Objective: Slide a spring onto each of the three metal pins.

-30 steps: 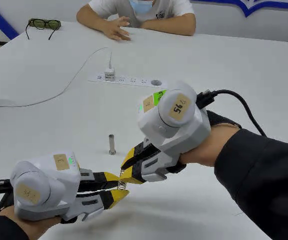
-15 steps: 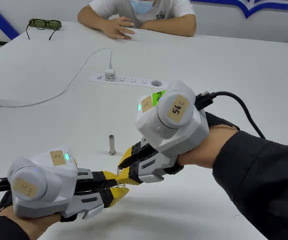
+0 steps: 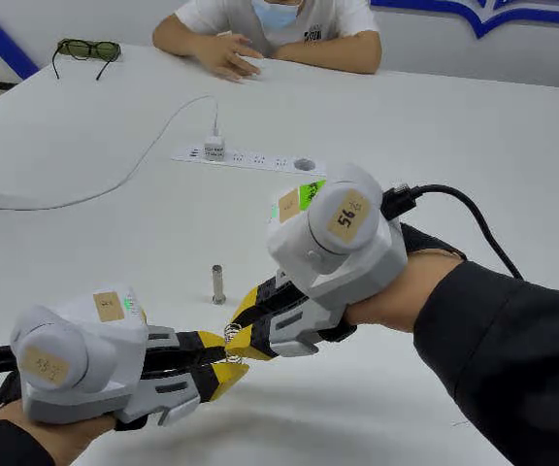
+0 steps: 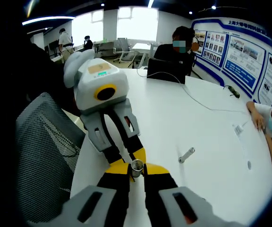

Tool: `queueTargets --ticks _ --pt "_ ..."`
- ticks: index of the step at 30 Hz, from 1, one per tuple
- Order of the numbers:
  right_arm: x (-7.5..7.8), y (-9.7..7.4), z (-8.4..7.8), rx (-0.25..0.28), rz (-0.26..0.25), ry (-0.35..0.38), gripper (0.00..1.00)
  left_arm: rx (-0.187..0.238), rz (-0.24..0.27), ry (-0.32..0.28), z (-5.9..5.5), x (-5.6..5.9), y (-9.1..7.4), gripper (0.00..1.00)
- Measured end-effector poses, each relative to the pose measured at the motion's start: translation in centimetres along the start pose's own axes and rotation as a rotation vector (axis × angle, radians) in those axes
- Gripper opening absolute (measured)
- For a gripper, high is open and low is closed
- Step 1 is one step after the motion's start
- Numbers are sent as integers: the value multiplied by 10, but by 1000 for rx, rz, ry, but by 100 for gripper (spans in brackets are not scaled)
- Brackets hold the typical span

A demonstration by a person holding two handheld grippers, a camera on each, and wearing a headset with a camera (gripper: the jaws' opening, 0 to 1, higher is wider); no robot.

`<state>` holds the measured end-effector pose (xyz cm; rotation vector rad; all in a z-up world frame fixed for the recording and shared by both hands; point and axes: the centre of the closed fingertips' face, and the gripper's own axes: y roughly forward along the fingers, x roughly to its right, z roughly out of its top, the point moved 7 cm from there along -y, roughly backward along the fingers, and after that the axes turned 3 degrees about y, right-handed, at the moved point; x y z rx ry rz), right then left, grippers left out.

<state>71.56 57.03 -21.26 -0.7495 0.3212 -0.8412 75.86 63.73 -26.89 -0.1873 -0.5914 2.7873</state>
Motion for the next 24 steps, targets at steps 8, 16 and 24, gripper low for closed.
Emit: queueTargets --ticks 8,16,24 --pt "1 0 1 13 -5 13 12 3 13 9 0 -1 -1 11" --pt "3 0 4 27 -16 20 12 11 34 13 2 -4 -2 14" --pt "8 -4 7 42 -31 26 12 12 59 -3 0 -8 -5 21"
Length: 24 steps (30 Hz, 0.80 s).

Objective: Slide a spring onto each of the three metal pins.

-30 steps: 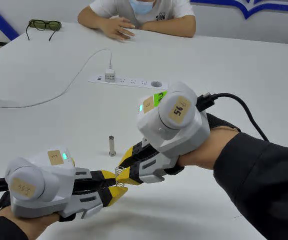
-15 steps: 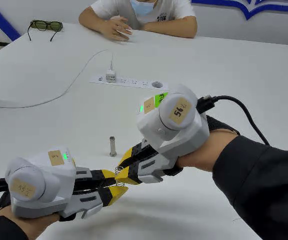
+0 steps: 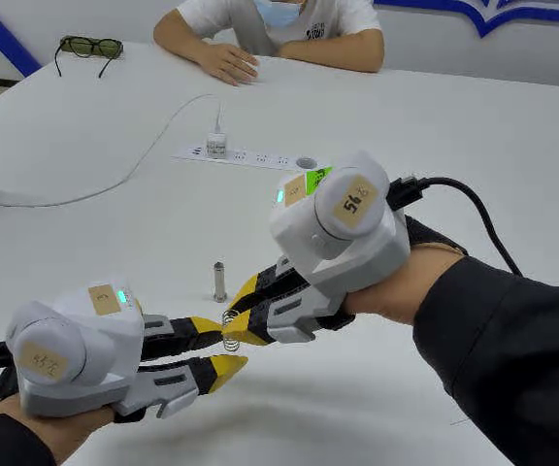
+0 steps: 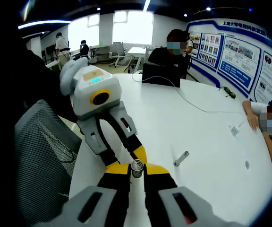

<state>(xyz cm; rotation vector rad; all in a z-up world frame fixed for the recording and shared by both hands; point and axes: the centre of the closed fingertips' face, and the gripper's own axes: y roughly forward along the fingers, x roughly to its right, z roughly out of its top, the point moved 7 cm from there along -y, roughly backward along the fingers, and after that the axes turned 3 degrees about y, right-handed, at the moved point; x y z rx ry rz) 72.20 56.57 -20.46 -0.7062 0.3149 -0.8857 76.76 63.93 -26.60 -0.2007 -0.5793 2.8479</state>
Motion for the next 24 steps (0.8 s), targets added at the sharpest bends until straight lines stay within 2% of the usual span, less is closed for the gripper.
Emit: queueTargets --ticks 15,24 --pt "19 -10 12 42 -56 12 12 0 44 -44 -7 -7 -5 32" --pt "31 -12 21 71 -101 19 12 -3 55 -61 -11 -8 -7 35"
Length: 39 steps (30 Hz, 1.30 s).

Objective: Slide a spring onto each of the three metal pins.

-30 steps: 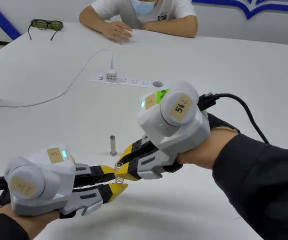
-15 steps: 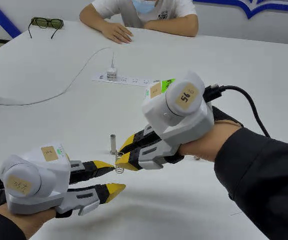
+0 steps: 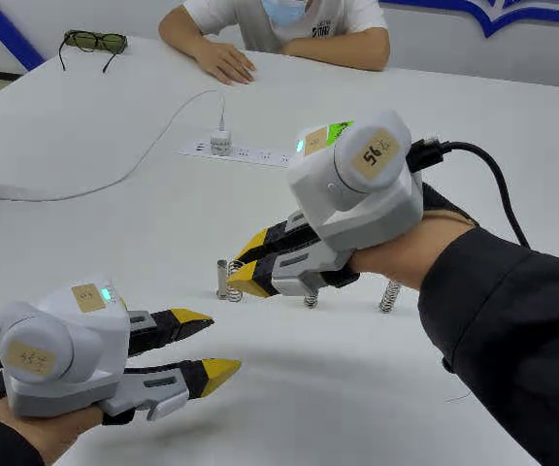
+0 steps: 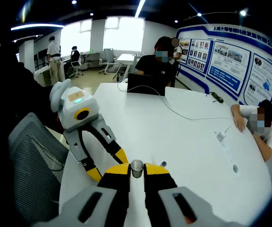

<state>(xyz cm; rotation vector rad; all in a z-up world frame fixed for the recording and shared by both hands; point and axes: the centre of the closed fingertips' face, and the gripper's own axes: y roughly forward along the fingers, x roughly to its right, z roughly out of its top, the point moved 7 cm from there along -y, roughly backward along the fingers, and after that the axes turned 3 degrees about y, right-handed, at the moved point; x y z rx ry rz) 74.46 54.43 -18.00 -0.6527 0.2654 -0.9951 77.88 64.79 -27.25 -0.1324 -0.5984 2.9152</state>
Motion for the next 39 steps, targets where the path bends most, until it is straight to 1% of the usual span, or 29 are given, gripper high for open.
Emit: queueTargets --ticks 8,15,20,21,28,35,39 --pt "16 4 7 20 -37 7 12 -4 3 -10 -2 0 -1 36" --pt "29 9 12 46 -62 29 12 -9 4 -18 -4 -1 -2 37" --pt "38 16 10 44 -76 48 12 -11 5 -21 -5 -1 -2 37" --pt "42 19 9 47 -78 56 12 -11 5 -22 -5 -1 -2 37" --pt "48 25 4 42 -87 80 12 -15 7 -27 -8 -3 -3 37" --pt "55 37 -2 32 -89 100 12 -16 9 -32 -8 -3 -3 37" --pt "56 43 -4 29 -89 111 12 -20 8 -33 -9 -4 -3 37"
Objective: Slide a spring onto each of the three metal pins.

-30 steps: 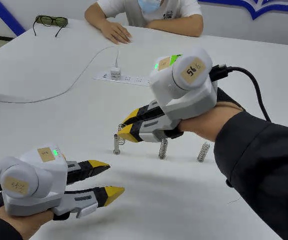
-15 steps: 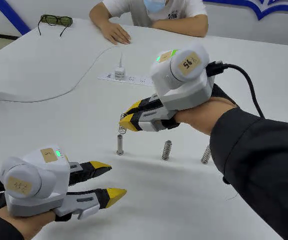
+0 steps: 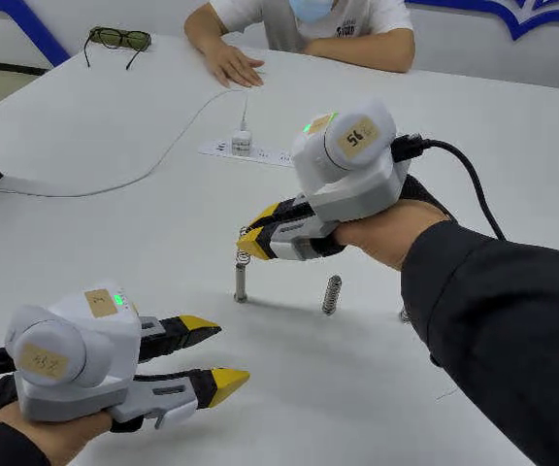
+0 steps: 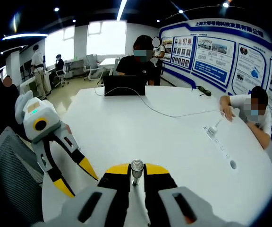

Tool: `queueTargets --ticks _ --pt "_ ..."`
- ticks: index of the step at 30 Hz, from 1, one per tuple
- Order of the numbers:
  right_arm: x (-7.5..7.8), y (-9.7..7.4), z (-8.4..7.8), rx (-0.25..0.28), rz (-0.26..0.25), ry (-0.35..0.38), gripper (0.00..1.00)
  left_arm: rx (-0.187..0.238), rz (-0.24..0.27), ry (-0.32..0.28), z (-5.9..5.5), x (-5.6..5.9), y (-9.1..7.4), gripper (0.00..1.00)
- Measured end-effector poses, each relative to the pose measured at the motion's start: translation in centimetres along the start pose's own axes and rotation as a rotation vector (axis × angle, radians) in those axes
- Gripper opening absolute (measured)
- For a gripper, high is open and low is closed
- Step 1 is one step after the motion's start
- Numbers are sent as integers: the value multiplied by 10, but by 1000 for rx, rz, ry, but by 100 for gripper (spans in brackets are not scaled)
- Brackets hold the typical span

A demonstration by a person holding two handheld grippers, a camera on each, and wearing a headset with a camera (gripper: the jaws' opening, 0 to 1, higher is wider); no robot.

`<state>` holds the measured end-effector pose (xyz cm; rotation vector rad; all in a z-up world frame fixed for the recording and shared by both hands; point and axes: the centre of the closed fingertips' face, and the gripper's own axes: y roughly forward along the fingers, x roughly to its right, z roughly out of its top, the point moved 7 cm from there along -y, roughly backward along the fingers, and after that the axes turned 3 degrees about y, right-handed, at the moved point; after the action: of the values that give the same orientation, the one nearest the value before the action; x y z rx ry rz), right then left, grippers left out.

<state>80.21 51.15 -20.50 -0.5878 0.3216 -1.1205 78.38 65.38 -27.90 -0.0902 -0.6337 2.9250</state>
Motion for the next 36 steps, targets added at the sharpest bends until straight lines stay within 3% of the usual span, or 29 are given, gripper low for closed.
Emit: queueTargets --ticks 6,26,36 --pt "3 8 -5 -10 1 20 12 -2 4 -6 -1 -2 -1 37" --pt "-1 10 -6 -13 7 40 12 -2 6 -16 -4 -3 -1 36" --pt "1 10 -7 -9 22 98 12 -2 6 -18 -5 -4 0 36"
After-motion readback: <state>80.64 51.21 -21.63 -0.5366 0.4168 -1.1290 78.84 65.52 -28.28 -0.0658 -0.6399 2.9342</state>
